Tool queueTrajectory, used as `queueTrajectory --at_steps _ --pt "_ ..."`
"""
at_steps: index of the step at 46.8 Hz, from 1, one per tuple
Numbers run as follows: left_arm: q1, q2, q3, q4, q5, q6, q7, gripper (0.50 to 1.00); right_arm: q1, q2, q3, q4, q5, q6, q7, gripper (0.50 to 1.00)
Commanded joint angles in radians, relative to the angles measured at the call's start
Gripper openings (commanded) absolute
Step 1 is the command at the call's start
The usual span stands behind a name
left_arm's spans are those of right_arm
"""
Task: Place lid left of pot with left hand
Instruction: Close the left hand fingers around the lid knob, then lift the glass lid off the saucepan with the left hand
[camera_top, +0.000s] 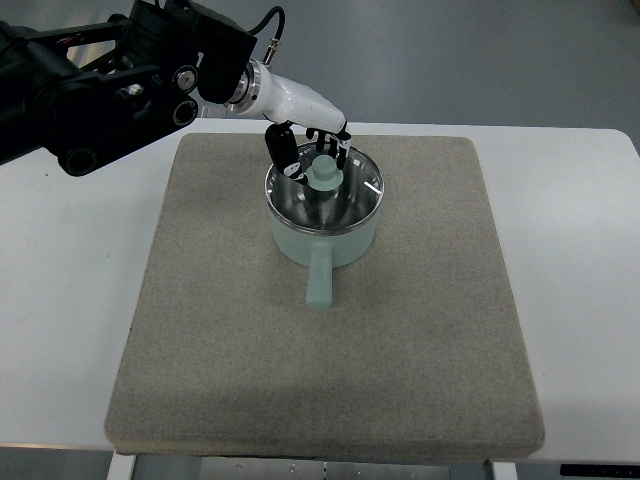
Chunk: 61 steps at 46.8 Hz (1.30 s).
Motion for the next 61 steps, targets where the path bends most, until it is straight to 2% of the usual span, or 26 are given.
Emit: queueTrajectory --at_steps 1,6,9,19,24,28,31,61 --pt "0.001 -0.001 0.000 0.000 0.000 0.002 0.000 0.709 0.000 0.000 0.000 0.000 0.000 0.000 0.000 0.923" --pt "0.002 -0.001 0.000 -0.002 0.001 0.004 0.000 0.662 0.000 0.000 0.000 0.000 0.000 0.000 0.000 0.921" --pt "0.002 0.001 0.000 -0.005 0.003 0.004 0.000 0.611 -0.001 0.000 0.000 0.000 0.000 0.000 0.000 0.921" --pt "0.002 0.001 -0.002 -0.006 0.012 0.005 0.000 0.561 0.000 0.000 0.000 0.000 0.000 0.000 0.000 0.921" --pt "0.004 0.001 -0.003 -0.005 0.015 0.005 0.000 0.557 0.000 0.000 0.000 0.000 0.000 0.000 0.000 0.921" --pt "0.004 0.001 -0.005 -0.006 0.015 0.007 0.000 0.514 0.000 0.000 0.000 0.000 0.000 0.000 0.000 0.923" --pt "0.004 0.001 -0.006 -0.005 0.015 0.007 0.002 0.500 0.000 0.000 0.000 0.000 0.000 0.000 0.000 0.921" --pt "-0.002 0.001 -0.014 -0.006 0.020 0.033 0.002 0.500 0.000 0.000 0.000 0.000 0.000 0.000 0.000 0.921"
